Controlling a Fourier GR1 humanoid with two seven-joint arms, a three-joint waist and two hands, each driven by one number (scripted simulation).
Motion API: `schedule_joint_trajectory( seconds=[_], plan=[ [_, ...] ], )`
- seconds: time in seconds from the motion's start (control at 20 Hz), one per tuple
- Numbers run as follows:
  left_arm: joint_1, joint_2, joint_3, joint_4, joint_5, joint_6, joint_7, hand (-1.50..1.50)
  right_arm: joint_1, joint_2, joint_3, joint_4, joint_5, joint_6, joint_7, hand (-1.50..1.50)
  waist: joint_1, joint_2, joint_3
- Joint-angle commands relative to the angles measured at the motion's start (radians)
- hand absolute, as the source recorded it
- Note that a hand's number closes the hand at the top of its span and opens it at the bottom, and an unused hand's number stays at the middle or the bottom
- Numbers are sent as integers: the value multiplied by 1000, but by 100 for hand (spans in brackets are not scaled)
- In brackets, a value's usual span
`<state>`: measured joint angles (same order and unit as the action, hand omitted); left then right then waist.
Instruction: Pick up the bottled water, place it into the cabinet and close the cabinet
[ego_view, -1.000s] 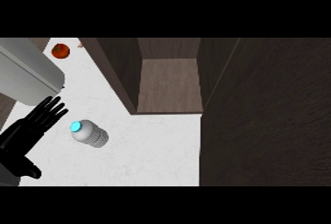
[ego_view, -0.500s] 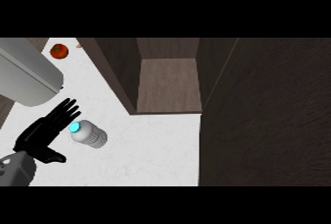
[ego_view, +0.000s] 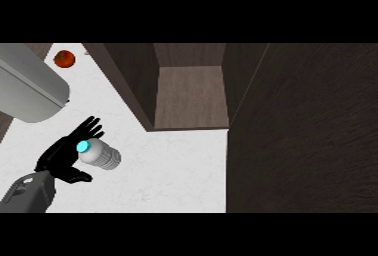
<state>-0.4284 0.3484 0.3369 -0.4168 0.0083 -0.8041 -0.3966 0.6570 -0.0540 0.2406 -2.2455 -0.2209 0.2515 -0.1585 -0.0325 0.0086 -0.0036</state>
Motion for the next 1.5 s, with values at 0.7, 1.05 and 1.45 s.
schedule_joint_trajectory(
  seconds=[0.7,1.05,1.45],
  plan=[
    [-29,-42,-34,158,-29,-99,-198,-150,-8,0,17,41,12,10,-29,-150,-6,4,-2],
    [-56,-78,-27,187,8,-183,-123,-150,-7,-5,22,51,17,16,-36,-150,-8,2,-1],
    [-87,-115,-8,195,52,-220,-58,-150,-56,-10,-16,41,-35,7,2,-150,-5,5,-1]
  ],
)
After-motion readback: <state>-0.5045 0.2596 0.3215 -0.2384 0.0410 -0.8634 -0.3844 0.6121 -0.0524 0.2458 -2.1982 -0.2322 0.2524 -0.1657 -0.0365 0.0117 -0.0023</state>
